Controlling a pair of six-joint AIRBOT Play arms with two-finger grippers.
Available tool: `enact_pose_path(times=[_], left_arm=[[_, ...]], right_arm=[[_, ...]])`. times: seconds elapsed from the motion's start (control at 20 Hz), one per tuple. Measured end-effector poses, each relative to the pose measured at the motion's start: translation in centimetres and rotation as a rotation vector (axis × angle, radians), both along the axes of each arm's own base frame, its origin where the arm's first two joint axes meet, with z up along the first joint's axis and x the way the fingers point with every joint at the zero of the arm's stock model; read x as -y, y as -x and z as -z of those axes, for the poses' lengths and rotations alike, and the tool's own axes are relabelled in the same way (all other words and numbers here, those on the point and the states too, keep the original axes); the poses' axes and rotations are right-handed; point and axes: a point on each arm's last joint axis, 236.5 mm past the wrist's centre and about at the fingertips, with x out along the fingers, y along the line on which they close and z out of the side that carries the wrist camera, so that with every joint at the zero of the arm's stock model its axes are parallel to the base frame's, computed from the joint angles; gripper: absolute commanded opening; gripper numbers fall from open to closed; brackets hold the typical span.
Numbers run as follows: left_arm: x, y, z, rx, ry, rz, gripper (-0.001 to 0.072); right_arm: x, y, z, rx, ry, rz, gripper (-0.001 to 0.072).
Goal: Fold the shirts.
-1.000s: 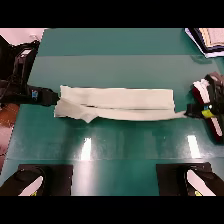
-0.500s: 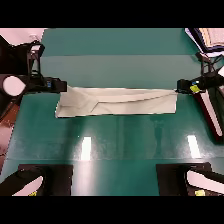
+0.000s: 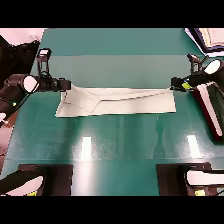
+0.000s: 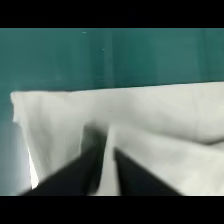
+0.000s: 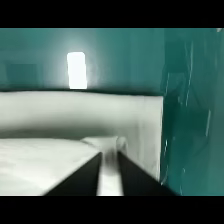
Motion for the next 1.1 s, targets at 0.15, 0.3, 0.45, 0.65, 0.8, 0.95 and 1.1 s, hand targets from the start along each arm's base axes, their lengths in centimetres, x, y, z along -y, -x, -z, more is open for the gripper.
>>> enact_pose_path(times=[0.15, 0.3, 0.45, 0.65, 0.8, 0.95, 1.1], left_arm=[[-1.5, -0.6, -0.3, 0.002, 0.021, -0.063, 0.0657], [-2.1, -1.5, -2.1, 0.033, 0.041, -0.09, 0.0654], [-1.6, -1.5, -2.9, 0.026, 0.075, -0.09, 0.0042], [-1.1, -0.5, -2.4, -0.03, 0.079, -0.063, 0.0031], [-1.0, 0.6, -1.7, -0.083, 0.071, -0.045, 0.003], [-0.8, 1.5, -1.1, -0.129, 0.065, -0.032, 0.003], [-0.6, 2.1, -0.8, -0.157, 0.072, -0.026, 0.003]], right_arm=[[0.3, -1.3, -1.5, 0.044, -0.018, 0.009, 0.0611], [1.3, -1.1, -3.5, 0.044, -0.048, -0.01, 0.0612], [3.2, 1.3, -2.6, -0.036, -0.104, -0.012, 0.0612], [4.4, 4.7, 1.1, -0.156, -0.259, 0.008, 0.0611], [4.1, 5.9, 3.6, -0.223, -0.378, 0.017, 0.0593], [3.2, 5.9, 5.1, -0.241, -0.455, 0.005, 0.0593], [1.8, 5.6, 5.9, -0.248, -0.493, -0.019, 0.0506]])
